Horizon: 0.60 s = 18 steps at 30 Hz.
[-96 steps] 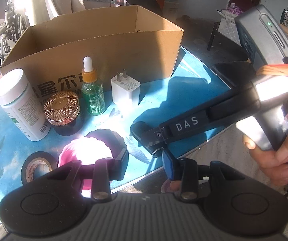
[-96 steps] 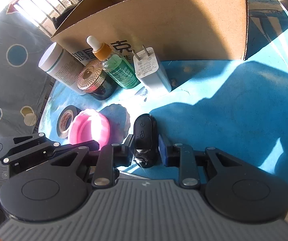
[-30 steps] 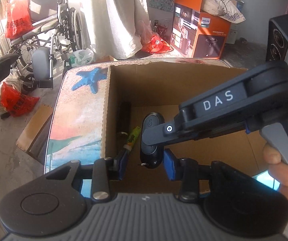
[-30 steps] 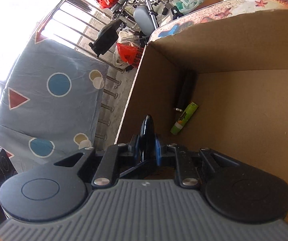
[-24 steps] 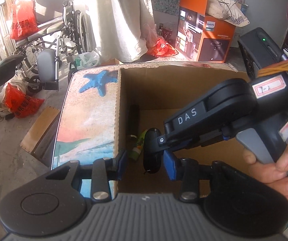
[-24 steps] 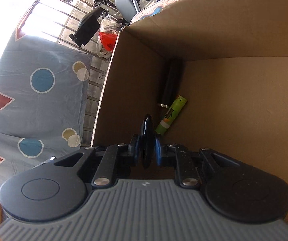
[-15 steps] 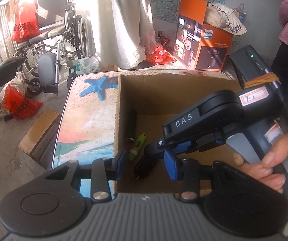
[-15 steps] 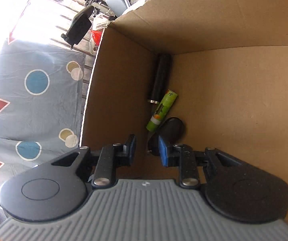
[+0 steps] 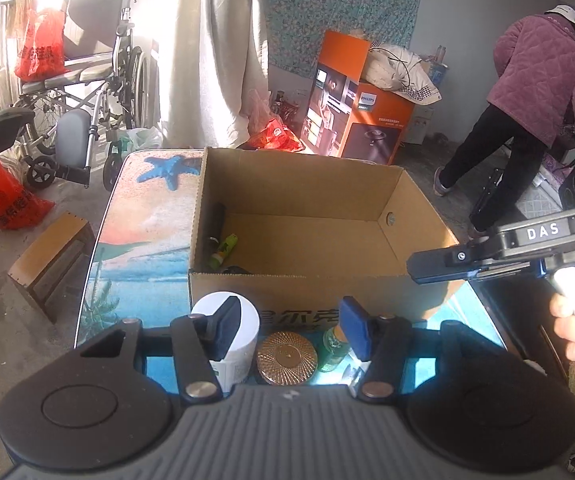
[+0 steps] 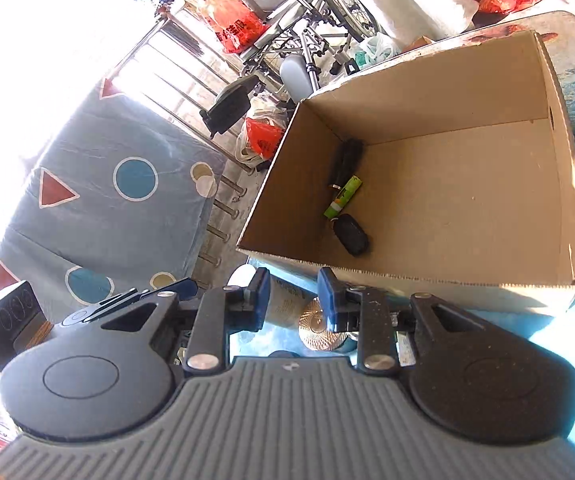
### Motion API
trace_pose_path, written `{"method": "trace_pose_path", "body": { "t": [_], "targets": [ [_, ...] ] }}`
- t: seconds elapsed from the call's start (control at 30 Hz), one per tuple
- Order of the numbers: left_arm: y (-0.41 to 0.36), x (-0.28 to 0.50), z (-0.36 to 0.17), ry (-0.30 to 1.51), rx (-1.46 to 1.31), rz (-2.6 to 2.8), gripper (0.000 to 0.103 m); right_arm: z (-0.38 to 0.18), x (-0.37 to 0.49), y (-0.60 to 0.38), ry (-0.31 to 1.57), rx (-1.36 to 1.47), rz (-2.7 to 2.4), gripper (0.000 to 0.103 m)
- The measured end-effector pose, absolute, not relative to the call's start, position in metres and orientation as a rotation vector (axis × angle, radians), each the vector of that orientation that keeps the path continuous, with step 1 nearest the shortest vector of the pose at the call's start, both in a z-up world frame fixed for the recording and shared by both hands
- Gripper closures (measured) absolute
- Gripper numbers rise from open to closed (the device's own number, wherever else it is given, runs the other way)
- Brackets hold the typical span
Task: Organize rigid objects
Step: 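Move the right tool to the pink bowl and grasp its rim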
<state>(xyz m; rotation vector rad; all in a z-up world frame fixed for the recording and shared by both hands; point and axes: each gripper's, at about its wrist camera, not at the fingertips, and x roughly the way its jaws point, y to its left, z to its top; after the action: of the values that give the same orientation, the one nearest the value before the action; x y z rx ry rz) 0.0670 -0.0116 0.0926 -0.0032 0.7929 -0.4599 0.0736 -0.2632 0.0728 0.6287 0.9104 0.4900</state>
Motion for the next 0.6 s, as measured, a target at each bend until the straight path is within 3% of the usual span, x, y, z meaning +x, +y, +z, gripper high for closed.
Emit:
{"method": "trace_pose_path", "body": {
  "t": [0.3,0.6],
  "targets": [
    [-0.018,0.019,0.02,0.974,0.058,-0.484,0.045,-0.008,-0.013,-0.222,0.982,0.522,0.4,0.076],
    [-0.039,0.009,-0.034,1.052,0.196,-0.449,0.045,-0.037,-0.007,-0.172,0.983,0.34,0.383,0.075]
  ]
}}
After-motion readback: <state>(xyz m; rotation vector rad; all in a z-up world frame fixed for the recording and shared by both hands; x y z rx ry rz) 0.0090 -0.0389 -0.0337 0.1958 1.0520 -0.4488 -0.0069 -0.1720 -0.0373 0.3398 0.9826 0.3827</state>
